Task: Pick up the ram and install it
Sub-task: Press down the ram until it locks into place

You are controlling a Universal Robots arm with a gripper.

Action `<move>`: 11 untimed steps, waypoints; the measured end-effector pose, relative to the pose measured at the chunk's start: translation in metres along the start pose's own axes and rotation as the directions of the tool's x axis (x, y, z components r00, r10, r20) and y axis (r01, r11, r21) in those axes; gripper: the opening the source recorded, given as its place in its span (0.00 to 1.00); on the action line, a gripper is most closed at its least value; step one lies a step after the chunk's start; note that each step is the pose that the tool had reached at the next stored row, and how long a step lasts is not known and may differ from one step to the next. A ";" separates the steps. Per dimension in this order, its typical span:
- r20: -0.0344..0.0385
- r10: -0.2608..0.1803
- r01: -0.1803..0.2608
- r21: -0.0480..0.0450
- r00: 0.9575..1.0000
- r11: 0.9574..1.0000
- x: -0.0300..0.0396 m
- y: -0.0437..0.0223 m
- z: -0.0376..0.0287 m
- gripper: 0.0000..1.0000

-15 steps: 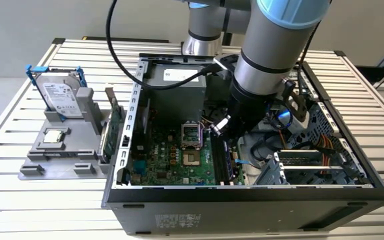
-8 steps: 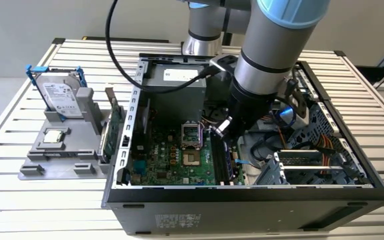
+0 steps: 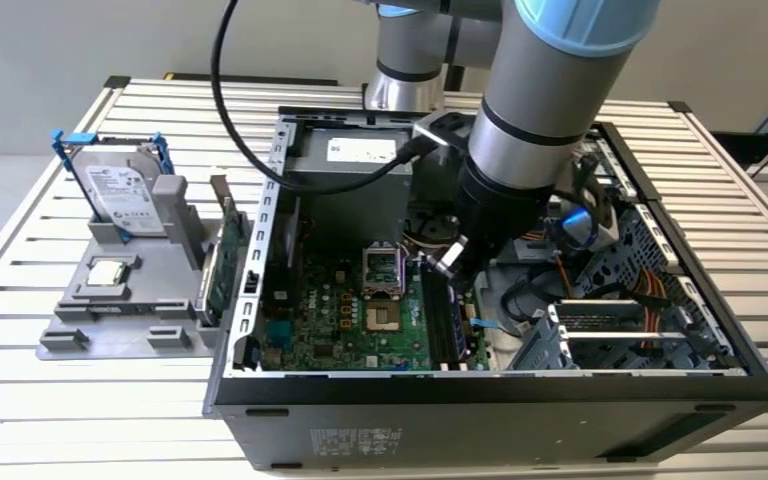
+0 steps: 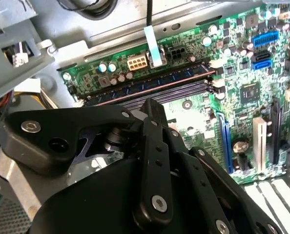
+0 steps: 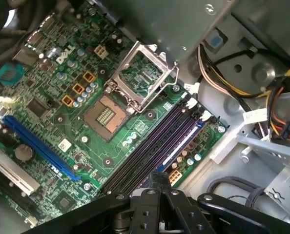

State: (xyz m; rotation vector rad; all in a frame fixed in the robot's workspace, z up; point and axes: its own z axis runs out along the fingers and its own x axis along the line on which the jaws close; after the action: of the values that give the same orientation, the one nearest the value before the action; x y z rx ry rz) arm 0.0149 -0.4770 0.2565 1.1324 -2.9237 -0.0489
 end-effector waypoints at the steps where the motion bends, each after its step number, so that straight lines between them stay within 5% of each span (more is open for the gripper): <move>1: 0.000 -0.015 0.015 0.000 1.000 1.000 0.0000 0.0000 0.0000 0.00; 6: -0.003 -0.090 0.090 -0.001 0.996 0.996 -0.0001 0.0002 0.0000 0.00; 11: -0.005 -0.164 0.164 -0.001 0.986 0.986 -0.0002 0.0003 0.0000 0.00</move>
State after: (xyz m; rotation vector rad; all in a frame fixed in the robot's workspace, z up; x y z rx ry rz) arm 0.0148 -0.4766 0.2566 1.3682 -2.8181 -0.0478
